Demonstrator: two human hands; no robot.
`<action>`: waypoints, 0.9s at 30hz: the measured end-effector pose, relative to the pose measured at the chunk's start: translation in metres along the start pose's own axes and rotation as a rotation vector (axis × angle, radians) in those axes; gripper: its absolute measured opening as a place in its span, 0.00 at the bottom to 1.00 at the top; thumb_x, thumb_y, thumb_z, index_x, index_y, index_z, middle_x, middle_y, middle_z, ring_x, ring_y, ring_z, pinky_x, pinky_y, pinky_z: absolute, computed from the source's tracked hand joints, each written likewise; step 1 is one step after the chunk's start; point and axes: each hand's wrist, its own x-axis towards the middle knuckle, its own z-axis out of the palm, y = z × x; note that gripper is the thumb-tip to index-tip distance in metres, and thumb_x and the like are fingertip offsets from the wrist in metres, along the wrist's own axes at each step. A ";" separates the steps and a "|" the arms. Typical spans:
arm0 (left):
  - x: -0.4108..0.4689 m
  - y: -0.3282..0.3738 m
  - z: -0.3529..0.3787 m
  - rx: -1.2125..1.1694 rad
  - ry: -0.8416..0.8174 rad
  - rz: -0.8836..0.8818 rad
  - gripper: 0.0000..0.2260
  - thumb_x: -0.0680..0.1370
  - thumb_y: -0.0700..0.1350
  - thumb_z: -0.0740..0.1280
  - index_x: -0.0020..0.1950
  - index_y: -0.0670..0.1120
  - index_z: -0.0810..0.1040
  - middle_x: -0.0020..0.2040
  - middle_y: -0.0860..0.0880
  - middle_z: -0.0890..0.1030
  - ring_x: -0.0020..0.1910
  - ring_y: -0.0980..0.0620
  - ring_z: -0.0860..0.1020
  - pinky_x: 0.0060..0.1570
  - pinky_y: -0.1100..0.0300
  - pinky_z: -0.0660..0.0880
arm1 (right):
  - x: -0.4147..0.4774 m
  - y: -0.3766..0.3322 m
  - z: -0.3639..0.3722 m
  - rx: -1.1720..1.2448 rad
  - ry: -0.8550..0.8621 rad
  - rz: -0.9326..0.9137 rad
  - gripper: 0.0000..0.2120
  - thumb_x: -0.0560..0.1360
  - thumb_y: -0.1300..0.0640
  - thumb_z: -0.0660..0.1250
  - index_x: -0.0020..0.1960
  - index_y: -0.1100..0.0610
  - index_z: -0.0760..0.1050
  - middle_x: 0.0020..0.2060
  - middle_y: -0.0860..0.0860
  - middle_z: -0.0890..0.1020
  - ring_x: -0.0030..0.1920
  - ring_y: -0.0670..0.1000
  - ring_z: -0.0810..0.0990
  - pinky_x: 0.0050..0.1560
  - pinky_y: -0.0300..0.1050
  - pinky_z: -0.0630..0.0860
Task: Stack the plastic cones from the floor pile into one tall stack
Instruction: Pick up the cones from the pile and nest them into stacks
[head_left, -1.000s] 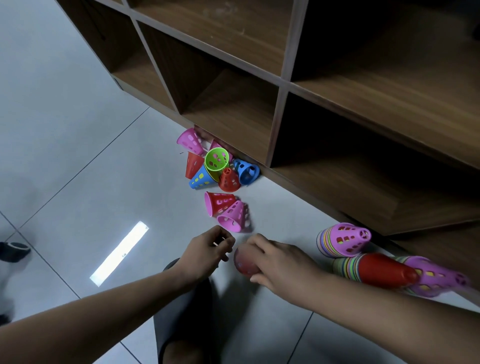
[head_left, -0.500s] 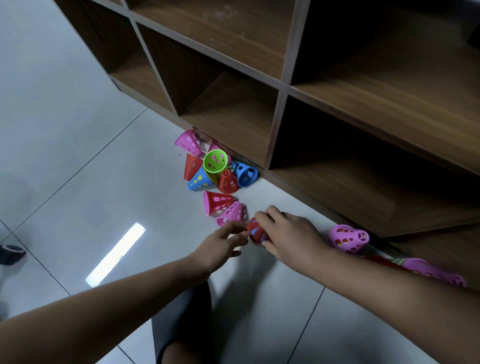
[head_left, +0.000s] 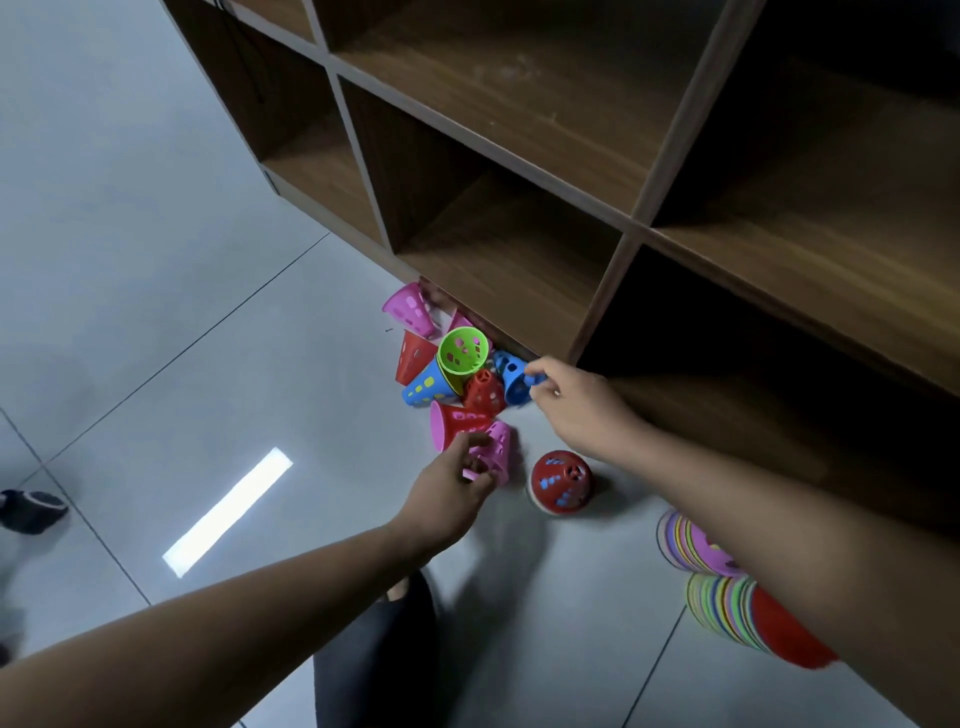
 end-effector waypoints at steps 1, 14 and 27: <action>0.000 0.000 -0.001 0.010 0.006 0.000 0.17 0.82 0.48 0.68 0.71 0.59 0.73 0.59 0.54 0.81 0.51 0.54 0.83 0.47 0.60 0.77 | 0.014 -0.001 0.005 0.019 -0.020 0.050 0.16 0.83 0.58 0.61 0.69 0.49 0.76 0.48 0.53 0.82 0.42 0.48 0.75 0.36 0.39 0.67; -0.026 0.007 -0.032 -0.298 0.183 0.054 0.07 0.82 0.40 0.70 0.49 0.51 0.84 0.42 0.51 0.87 0.40 0.55 0.82 0.45 0.56 0.77 | 0.037 0.000 0.024 0.136 0.167 0.195 0.10 0.81 0.61 0.67 0.58 0.55 0.85 0.51 0.51 0.86 0.53 0.51 0.85 0.53 0.46 0.82; -0.037 0.049 -0.025 -0.547 0.134 0.130 0.10 0.86 0.38 0.65 0.59 0.47 0.85 0.45 0.47 0.86 0.39 0.55 0.78 0.41 0.57 0.73 | -0.101 -0.007 -0.008 1.398 0.578 0.164 0.10 0.84 0.66 0.63 0.59 0.55 0.78 0.44 0.52 0.83 0.36 0.47 0.76 0.37 0.39 0.72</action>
